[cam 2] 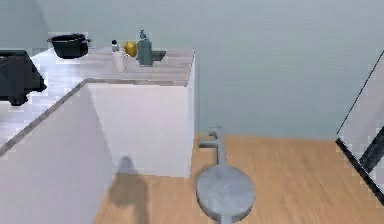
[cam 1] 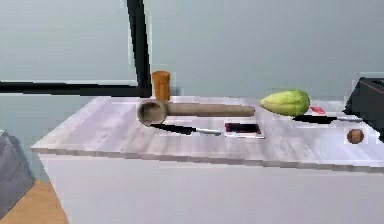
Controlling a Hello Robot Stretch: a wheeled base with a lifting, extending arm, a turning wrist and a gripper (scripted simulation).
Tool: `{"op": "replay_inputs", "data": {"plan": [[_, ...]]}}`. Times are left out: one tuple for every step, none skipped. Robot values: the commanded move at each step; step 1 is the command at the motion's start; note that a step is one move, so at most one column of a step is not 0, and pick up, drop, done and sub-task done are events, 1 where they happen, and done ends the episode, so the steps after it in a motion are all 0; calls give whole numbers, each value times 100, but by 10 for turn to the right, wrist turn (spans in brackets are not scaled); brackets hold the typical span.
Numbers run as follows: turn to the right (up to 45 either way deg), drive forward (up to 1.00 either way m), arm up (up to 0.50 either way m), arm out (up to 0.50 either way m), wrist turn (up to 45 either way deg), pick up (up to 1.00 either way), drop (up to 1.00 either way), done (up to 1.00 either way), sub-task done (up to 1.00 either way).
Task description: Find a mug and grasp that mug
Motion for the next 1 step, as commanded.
{"op": "replay_inputs", "data": {"plan": [[450,0,0,0,0,0,0,0,0]]}}
